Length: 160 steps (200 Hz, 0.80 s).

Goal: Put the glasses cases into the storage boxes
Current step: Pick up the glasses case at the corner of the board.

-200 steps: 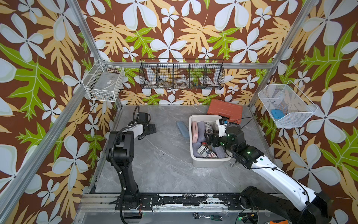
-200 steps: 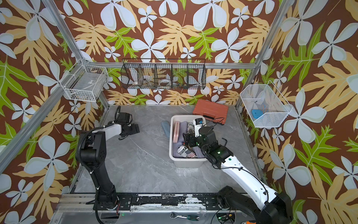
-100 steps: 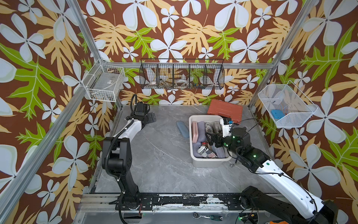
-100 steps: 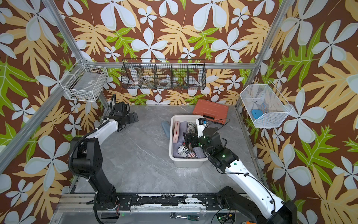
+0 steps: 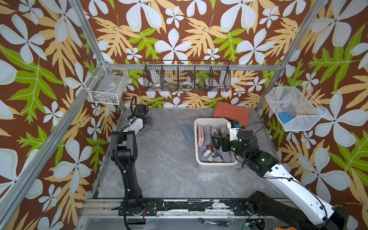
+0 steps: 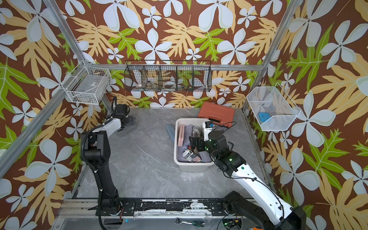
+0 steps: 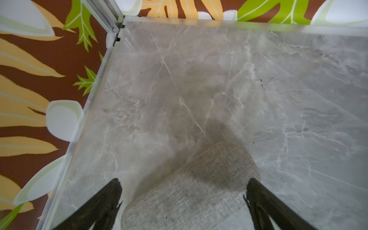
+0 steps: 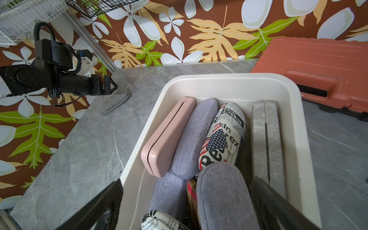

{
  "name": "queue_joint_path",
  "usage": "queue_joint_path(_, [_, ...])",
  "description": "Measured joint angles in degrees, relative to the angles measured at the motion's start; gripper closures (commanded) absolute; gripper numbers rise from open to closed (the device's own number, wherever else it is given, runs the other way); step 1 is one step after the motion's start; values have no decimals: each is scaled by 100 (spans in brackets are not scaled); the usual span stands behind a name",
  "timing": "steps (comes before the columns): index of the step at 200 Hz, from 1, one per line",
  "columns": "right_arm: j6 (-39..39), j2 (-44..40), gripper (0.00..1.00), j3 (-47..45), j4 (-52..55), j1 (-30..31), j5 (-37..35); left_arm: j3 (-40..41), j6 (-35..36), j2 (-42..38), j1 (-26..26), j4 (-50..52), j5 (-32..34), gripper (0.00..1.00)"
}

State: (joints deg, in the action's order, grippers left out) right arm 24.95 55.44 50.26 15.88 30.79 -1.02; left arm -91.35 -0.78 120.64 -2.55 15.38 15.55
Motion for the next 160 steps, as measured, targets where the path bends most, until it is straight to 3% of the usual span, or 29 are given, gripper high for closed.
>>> queue_joint_path(59, [-195,98,0,11,37,2,61,-313,-2,310,-79,400,-396,0])
queue_joint_path(160, [-313,-42,0,-24,-15,2,63,745,-691,-192,52,363,-721,2])
